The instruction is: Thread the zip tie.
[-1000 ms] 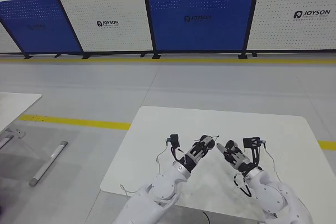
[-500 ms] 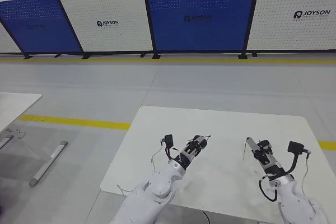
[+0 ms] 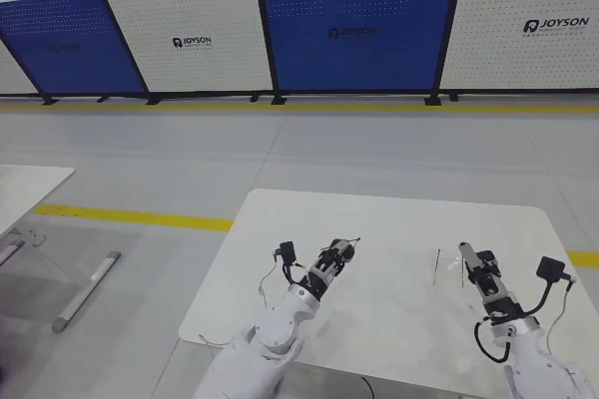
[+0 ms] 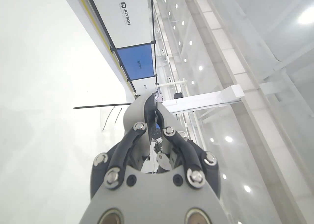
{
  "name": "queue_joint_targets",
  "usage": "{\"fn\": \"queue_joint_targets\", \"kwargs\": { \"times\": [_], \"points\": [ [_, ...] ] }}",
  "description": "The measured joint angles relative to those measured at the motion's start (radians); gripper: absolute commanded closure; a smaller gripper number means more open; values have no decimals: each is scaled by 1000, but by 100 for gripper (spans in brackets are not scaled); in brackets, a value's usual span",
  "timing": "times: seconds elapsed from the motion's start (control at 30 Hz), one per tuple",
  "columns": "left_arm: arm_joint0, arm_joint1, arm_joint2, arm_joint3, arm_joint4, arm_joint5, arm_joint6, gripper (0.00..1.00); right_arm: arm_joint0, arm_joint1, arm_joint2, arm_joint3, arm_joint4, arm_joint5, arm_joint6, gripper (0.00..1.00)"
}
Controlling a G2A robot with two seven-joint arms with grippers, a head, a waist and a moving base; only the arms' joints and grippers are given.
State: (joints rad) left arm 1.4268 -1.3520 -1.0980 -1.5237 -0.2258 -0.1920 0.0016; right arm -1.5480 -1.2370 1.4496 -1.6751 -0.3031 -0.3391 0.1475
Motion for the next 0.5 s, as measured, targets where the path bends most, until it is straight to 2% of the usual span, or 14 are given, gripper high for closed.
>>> {"fn": "queue_joint_targets", "kwargs": {
  "times": [0.07, 0.2, 0.33, 0.5],
  "points": [
    [-3, -2, -3, 2, 16, -13, 37, 100, 0, -2, -3, 3, 19, 15, -13, 0],
    [-11, -14, 19, 25, 95, -72, 192, 100, 6, -8, 20, 20, 125, 62, -60, 0],
    [-21, -22, 37, 53, 124, -84, 248, 100, -9, -8, 73, 27, 192, 80, -108, 0],
    [-21, -27, 30, 79, 129, -95, 298, 100, -39, -10, 136, 13, 258, 114, -180, 0]
  ]
}}
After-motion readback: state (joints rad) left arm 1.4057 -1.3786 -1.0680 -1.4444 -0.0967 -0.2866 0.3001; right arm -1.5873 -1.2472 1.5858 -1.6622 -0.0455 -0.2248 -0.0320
